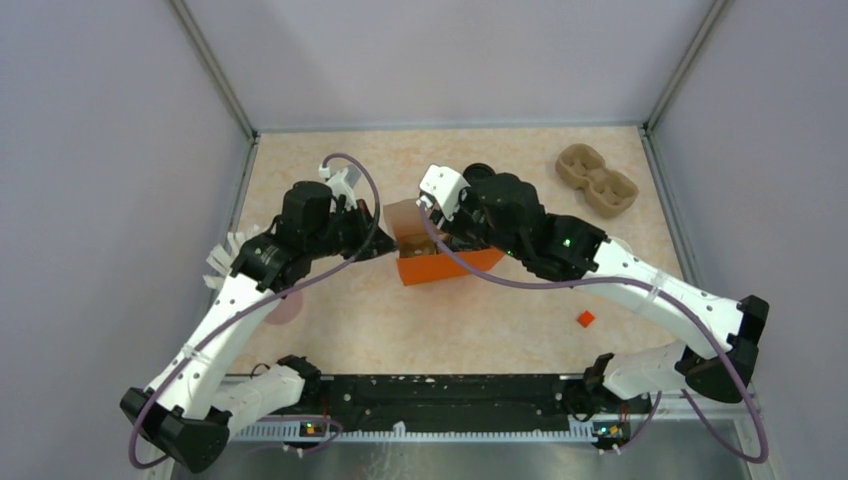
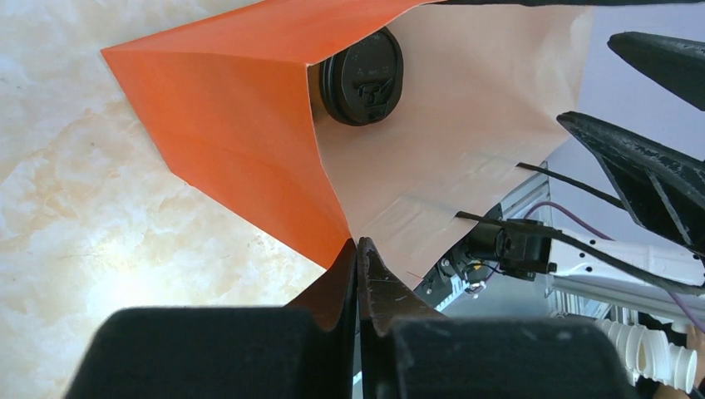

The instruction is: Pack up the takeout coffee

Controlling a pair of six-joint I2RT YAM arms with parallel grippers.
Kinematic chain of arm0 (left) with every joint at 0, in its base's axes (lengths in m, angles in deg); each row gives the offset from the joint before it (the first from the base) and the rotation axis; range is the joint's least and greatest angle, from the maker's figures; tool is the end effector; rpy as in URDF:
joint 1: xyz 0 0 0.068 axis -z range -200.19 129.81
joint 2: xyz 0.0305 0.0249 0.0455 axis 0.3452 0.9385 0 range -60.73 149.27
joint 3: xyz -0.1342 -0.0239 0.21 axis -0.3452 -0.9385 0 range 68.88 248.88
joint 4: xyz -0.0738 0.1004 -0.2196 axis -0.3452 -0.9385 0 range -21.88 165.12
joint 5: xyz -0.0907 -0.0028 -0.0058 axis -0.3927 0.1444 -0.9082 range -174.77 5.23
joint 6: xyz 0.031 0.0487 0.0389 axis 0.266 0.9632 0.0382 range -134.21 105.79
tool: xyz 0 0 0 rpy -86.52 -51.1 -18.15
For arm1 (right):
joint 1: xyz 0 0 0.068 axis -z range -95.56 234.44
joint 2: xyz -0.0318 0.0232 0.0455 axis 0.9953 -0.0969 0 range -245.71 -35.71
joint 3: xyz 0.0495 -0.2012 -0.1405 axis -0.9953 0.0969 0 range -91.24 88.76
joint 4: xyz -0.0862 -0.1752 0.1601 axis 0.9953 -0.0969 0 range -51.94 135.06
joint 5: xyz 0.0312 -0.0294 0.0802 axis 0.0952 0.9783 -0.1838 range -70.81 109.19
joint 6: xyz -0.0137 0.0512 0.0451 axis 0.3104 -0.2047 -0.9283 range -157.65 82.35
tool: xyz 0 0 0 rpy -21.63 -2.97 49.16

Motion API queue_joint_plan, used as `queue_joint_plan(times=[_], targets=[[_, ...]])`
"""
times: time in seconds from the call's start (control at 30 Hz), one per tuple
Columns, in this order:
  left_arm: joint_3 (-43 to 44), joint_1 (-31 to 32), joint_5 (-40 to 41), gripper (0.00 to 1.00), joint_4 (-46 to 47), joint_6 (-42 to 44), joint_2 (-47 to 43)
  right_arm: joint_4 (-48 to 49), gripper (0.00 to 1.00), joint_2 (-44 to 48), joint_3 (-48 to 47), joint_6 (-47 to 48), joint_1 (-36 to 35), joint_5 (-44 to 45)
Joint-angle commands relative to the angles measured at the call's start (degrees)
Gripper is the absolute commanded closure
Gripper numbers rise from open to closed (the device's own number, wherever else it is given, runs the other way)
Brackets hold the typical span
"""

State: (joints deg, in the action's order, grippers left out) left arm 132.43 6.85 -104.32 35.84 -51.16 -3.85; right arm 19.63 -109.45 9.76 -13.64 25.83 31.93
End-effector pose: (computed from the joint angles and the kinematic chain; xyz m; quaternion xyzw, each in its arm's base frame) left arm 0.1897 -0.1181 0.3334 0.0065 0.8683 -0.3770 0.3223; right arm 0.1683 0.2520 0.3814 -0.4902 0.6541 0.0823 0.5701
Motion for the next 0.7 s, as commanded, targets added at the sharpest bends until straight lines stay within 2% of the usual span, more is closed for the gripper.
queue_joint_plan(times=[0.0, 0.17, 0.33, 0.6, 0.67], targets=[[3.88, 0.02, 2.28, 0.94, -0.76, -1.42, 0.95, -0.24, 0.64, -0.7, -4.98, -5.02, 1.29, -1.54], [5.27, 0.01, 3.02, 0.9, -0.2, -1.48, 2.36, -1.04, 0.64, -1.76, -8.48, -7.45, 1.54, -0.72], [6.84, 0.02, 4.55, 0.82, 0.07, -0.99, 3.92, -0.12, 0.64, -1.06, -7.59, -5.76, 1.68, -0.16], [14.27, 0.02, 6.35, 0.6, 0.07, 1.61, 7.48, 1.55, 0.62, -1.41, -11.24, -4.17, 2.88, 2.06], [16.93, 0.01, 7.17, 0.52, -0.5, 2.14, 8.36, 0.85, 0.6, -1.92, -12.7, -5.17, 2.89, 1.38]])
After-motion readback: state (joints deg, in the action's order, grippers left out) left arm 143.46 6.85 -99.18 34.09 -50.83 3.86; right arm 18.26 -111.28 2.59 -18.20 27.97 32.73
